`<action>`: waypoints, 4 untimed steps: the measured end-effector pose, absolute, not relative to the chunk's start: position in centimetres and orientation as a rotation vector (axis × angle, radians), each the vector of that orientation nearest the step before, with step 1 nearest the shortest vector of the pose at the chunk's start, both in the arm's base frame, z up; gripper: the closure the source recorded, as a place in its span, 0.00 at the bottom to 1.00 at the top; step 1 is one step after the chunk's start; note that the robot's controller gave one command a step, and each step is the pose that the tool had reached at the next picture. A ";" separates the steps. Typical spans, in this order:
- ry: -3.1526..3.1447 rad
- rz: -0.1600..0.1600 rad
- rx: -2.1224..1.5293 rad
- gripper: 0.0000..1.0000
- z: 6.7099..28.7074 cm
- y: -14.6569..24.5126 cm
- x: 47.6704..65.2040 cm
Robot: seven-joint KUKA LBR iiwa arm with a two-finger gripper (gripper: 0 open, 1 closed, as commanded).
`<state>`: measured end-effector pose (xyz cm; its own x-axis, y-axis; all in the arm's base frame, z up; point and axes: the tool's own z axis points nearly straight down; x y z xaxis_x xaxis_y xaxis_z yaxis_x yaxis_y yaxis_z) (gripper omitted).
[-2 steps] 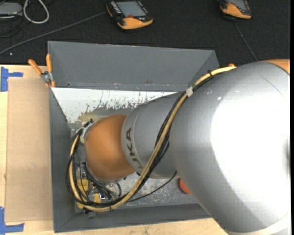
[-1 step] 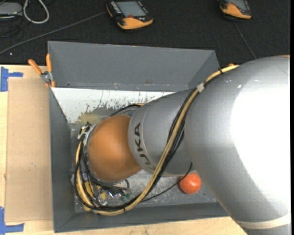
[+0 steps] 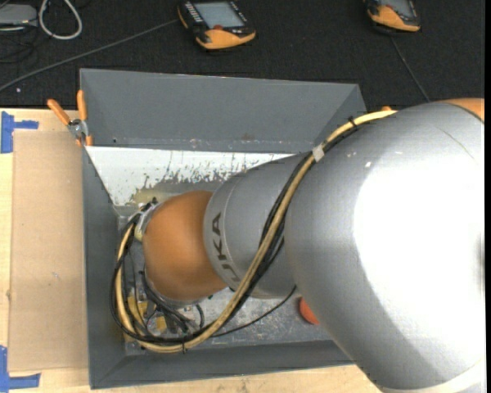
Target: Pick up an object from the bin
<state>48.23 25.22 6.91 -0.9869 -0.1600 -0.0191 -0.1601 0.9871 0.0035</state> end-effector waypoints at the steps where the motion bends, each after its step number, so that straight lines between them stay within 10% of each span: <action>1: 3.113 0.008 -0.248 1.00 6.9 25.2 48.2; 2: 3.114 0.008 -0.243 1.00 11.8 25.1 48.3; 3: 3.124 0.002 -0.237 1.00 10.5 24.9 48.1; 4: 3.116 0.008 -0.232 1.00 19.9 25.0 48.4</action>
Offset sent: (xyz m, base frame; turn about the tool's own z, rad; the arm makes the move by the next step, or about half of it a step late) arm 0.0001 -0.0001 0.0498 0.0005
